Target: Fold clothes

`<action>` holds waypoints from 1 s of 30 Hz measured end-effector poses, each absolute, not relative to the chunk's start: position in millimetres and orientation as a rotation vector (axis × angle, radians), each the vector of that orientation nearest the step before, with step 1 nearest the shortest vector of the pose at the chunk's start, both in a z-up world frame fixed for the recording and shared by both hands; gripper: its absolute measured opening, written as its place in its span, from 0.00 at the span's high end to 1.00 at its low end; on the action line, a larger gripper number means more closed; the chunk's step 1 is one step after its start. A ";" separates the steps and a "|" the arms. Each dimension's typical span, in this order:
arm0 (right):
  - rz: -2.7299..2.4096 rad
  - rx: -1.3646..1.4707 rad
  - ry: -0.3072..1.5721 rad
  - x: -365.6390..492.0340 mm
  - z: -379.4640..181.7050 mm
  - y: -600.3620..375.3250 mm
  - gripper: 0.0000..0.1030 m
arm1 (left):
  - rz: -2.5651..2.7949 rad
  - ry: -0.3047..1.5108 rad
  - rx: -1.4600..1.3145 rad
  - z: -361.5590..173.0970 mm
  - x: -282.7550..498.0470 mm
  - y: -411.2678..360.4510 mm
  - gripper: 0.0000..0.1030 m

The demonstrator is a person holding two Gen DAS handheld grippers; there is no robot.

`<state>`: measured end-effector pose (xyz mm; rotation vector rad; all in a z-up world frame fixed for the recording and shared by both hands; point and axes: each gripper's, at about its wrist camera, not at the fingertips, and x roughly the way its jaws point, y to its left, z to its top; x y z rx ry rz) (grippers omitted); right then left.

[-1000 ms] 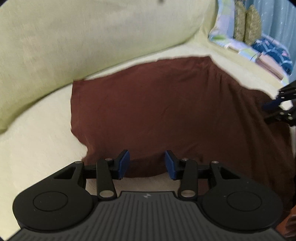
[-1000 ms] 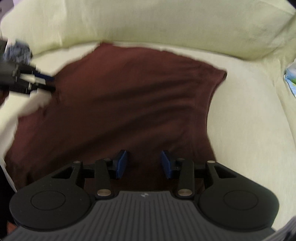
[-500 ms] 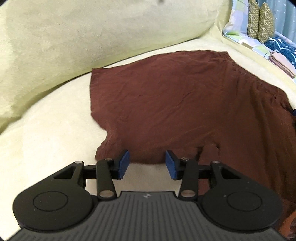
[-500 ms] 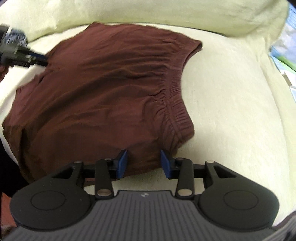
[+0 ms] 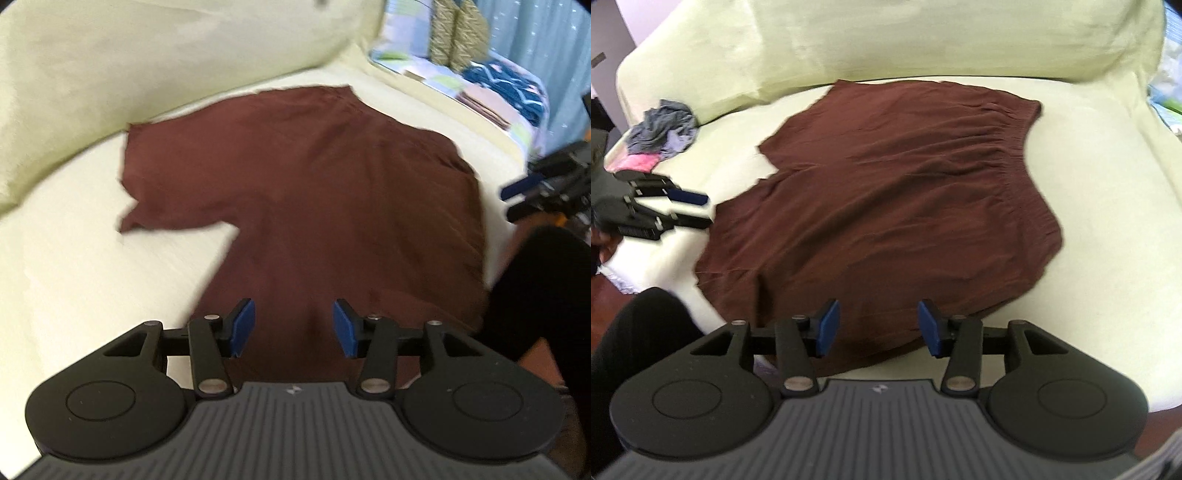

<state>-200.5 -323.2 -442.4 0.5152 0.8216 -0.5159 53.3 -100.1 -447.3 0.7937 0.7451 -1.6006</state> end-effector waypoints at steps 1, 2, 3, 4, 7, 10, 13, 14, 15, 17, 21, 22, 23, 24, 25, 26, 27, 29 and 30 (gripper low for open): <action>-0.511 0.510 0.818 -198.9 -440.5 -319.1 0.58 | -1.614 0.754 0.803 -449.9 47.0 -98.6 0.49; -0.507 0.504 0.814 -197.2 -438.0 -315.7 0.58 | -1.620 0.762 0.806 -451.4 44.5 -98.8 0.49; -0.505 0.498 0.813 -196.3 -436.4 -313.7 0.57 | -1.633 0.771 0.804 -453.1 41.8 -99.3 0.49; -0.504 0.488 0.812 -195.5 -433.9 -311.1 0.57 | -1.667 0.798 0.799 -456.9 36.7 -101.1 0.48; -0.504 0.459 0.806 -194.3 -425.2 -302.5 0.53 | -1.732 0.822 0.826 -466.6 21.8 -106.2 0.45; -0.508 0.461 0.807 -195.9 -423.5 -300.4 0.52 | -1.757 0.810 0.883 -477.1 7.0 -111.2 0.46; -0.515 0.472 0.809 -196.3 -425.6 -300.3 0.52 | -1.790 0.812 0.933 -483.6 -3.6 -113.3 0.66; -0.516 0.476 0.808 -196.2 -426.5 -300.9 0.51 | -1.797 0.808 0.947 -484.5 -6.1 -112.7 0.78; -0.517 0.480 0.808 -196.1 -427.2 -301.5 0.51 | -1.803 0.800 0.954 -484.0 -7.7 -110.2 0.89; -0.518 0.485 0.804 -196.4 -427.5 -302.3 0.51 | -1.819 0.781 0.969 -481.4 -10.9 -101.8 0.90; -0.520 0.489 0.789 -198.8 -426.0 -303.5 0.48 | -1.823 0.775 0.996 -474.9 -15.1 -77.1 0.90; -0.520 0.490 0.786 -199.2 -425.7 -303.4 0.47 | -1.813 0.783 1.011 -474.2 -15.1 -69.3 0.90; -0.519 0.492 0.783 -199.8 -425.5 -303.1 0.46 | -1.806 0.793 1.021 -474.0 -15.0 -63.6 0.90; -0.517 0.495 0.778 -200.8 -425.5 -302.5 0.45 | -1.797 0.805 1.031 -474.4 -15.0 -57.7 0.90; -0.515 0.498 0.774 -201.7 -425.5 -301.7 0.45 | -1.789 0.819 1.043 -474.7 -15.4 -51.4 0.90; -0.514 0.498 0.771 -202.0 -425.5 -300.4 0.45 | -1.790 0.828 1.049 -474.3 -16.1 -47.4 0.90; -0.513 0.498 0.768 -202.4 -425.1 -299.0 0.45 | -1.790 0.837 1.051 -473.1 -16.3 -43.7 0.89; -0.512 0.497 0.762 -202.9 -424.2 -297.3 0.45 | -1.793 0.851 1.048 -468.9 -16.4 -37.6 0.85; -0.511 0.497 0.756 -203.4 -423.1 -296.2 0.45 | -1.788 0.844 1.047 -465.9 -16.4 -34.6 0.84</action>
